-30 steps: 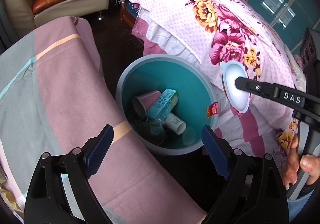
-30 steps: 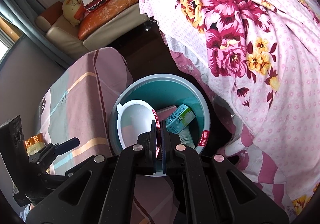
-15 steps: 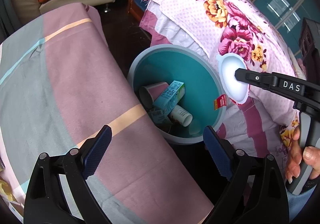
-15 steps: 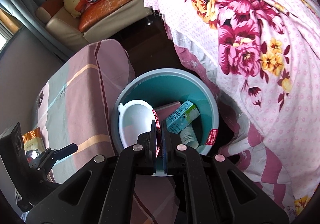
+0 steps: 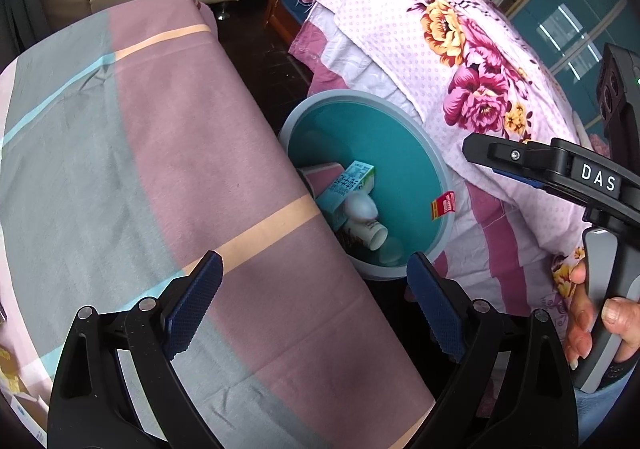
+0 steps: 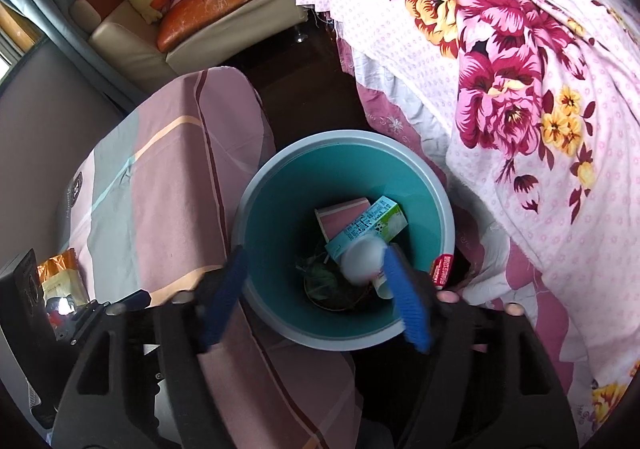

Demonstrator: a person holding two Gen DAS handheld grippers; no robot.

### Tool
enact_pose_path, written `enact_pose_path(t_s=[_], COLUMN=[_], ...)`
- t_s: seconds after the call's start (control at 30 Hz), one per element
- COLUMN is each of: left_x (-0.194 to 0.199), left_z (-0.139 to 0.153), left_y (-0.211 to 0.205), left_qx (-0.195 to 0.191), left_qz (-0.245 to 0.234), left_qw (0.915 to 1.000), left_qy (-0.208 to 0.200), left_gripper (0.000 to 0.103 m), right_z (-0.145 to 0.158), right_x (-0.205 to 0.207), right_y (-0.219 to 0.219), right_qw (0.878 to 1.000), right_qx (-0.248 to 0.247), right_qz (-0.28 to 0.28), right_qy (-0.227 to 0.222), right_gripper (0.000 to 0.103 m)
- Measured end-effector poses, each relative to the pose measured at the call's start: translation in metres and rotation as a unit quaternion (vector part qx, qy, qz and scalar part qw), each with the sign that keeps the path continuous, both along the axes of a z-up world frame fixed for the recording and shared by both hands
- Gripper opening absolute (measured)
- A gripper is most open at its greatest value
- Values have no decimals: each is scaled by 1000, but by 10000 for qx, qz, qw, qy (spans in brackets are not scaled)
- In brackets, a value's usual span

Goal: Collect trash
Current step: 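Move both tools back to the table toward the medicine box and tissue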

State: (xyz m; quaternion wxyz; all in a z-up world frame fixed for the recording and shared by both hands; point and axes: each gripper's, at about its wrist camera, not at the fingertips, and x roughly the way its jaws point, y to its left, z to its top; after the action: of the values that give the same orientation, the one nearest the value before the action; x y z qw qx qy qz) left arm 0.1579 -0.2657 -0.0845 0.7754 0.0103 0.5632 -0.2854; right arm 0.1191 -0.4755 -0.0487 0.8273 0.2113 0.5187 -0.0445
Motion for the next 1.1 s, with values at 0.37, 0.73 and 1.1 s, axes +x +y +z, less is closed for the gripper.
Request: enact_pose_path(t_s=[0.37, 0.73, 1.1], left_x=[-20, -50, -87], left_z=[14, 31, 27], left_y=[59, 164, 265], left_qx=[-45, 66, 727], left_qz=[265, 720, 672], left_qw=[9995, 9966, 9934], left_qy=[-139, -387, -570], left_gripper=[94, 95, 95], right_z=[14, 38, 40], right_x=[-7, -20, -38], right_y=[46, 137, 236], right_qw=[9993, 9924, 9707], right_qx=[-81, -315, -495], right_qz=[357, 1186, 2326], right_qy=[89, 79, 351], right_gripper=[76, 78, 78])
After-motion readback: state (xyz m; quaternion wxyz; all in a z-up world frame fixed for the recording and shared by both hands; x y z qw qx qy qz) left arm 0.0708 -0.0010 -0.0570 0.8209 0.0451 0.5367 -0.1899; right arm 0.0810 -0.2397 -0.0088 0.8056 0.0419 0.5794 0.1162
